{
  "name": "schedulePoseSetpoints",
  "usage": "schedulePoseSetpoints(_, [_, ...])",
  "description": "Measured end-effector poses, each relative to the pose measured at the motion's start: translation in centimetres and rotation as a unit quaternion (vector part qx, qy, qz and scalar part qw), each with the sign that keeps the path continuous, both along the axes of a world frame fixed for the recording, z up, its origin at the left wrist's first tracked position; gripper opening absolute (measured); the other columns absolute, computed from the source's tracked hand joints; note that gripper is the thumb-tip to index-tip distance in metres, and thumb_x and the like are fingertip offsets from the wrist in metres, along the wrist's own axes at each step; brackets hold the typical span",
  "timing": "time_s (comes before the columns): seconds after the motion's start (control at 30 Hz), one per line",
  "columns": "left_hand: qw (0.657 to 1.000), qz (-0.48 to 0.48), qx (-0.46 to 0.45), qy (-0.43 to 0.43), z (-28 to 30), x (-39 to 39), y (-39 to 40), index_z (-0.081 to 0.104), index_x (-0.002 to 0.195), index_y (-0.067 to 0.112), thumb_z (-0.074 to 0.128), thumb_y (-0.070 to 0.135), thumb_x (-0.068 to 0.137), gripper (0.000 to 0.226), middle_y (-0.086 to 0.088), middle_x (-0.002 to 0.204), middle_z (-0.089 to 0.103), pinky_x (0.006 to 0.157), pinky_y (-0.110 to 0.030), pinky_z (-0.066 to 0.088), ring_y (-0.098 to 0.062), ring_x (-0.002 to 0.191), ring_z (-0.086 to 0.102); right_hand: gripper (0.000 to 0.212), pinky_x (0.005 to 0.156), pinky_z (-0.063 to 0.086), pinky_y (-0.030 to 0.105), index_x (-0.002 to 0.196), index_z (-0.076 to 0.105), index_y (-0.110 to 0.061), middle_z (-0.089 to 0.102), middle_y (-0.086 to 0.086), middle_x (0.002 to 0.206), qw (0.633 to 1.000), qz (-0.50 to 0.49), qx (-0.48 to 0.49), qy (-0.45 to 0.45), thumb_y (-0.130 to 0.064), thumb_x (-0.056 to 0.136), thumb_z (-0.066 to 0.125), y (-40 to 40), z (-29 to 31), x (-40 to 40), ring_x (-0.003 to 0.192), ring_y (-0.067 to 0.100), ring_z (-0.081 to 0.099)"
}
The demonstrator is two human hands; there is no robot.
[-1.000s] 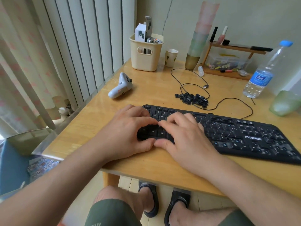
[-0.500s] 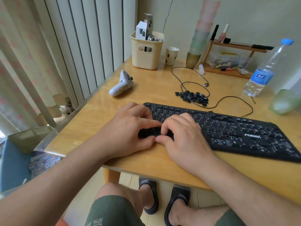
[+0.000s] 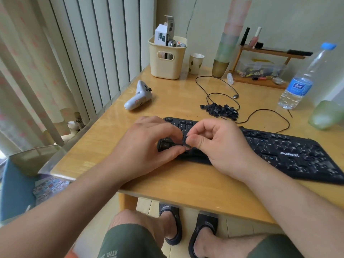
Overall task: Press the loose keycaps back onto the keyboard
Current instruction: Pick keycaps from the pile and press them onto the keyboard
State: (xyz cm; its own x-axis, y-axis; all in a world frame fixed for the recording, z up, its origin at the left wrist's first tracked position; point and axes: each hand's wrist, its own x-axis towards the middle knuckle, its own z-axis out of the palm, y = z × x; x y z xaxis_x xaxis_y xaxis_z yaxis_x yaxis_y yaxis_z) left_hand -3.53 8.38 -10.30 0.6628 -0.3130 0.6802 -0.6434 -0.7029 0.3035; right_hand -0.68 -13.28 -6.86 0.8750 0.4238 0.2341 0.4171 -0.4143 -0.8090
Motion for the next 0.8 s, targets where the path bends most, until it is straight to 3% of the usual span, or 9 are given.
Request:
schedulePoseSetpoints(0.1, [0.999,-0.008,0.013,-0.031,-0.1,0.0,-0.5,0.074,0.091,0.023,0.078,0.039,0.087,0.017,0.015,0.085,0.071,0.081,-0.044,0.051,-0.011,0.092,0.064,0.013,0.081,0.058,0.034,0.081,0.075,-0.029,0.077,-0.011,0.08,1.0,0.011,-0.006,0.009,-0.02,0.09,0.078,-0.4,-0.3,-0.3,0.078,0.009,0.071])
schedulePoseSetpoints(0.27, [0.999,-0.026,0.016,-0.024,0.0,-0.3,-0.6,0.073,0.097,0.023,0.085,0.028,0.081,0.021,0.016,0.087,0.07,0.08,-0.044,0.051,-0.009,0.089,0.064,0.006,0.083,0.058,0.046,0.085,0.077,-0.034,0.076,-0.016,0.085,0.998,0.005,-0.06,-0.022,-0.031,0.088,0.081,-0.9,-1.0,-0.7,0.083,0.017,0.072])
schedulePoseSetpoints(0.4, [1.0,-0.02,-0.02,-0.011,0.1,-0.5,-0.6,0.073,0.099,0.021,0.083,0.024,0.078,0.024,0.018,0.088,0.069,0.079,-0.041,0.054,-0.007,0.086,0.066,0.015,0.079,0.048,0.015,0.098,0.078,-0.04,0.071,-0.03,0.088,0.994,0.02,-0.097,-0.052,-0.035,0.084,0.083,-1.2,-0.5,-1.3,0.091,-0.001,0.067])
schedulePoseSetpoints(0.43, [0.999,-0.017,-0.031,-0.004,0.1,-0.5,-0.5,0.073,0.099,0.021,0.082,0.023,0.077,0.024,0.018,0.088,0.069,0.078,-0.041,0.055,-0.008,0.085,0.066,0.019,0.079,0.047,0.013,0.103,0.079,-0.039,0.071,-0.029,0.09,0.991,0.02,-0.111,-0.075,-0.034,0.085,0.082,-1.2,-0.2,-1.2,0.093,-0.001,0.066])
schedulePoseSetpoints(0.67, [0.998,-0.006,-0.05,0.028,0.1,-0.4,-0.7,0.071,0.1,0.021,0.08,0.028,0.08,0.023,0.02,0.086,0.071,0.083,-0.039,0.055,-0.004,0.087,0.067,0.025,0.089,0.052,0.033,0.115,0.078,-0.026,0.071,-0.012,0.106,0.949,0.057,-0.231,-0.206,-0.036,0.092,0.074,-0.9,1.1,-0.7,0.098,0.009,0.063])
schedulePoseSetpoints(0.8, [0.996,0.01,-0.064,0.062,0.3,-0.3,-0.6,0.066,0.102,0.024,0.081,0.027,0.086,0.022,0.021,0.088,0.072,0.086,-0.03,0.052,-0.002,0.092,0.068,0.023,0.082,0.054,0.033,0.11,0.079,-0.031,0.071,-0.015,0.094,0.953,0.043,-0.232,-0.187,-0.038,0.089,0.077,-0.8,2.2,-0.2,0.087,0.004,0.064])
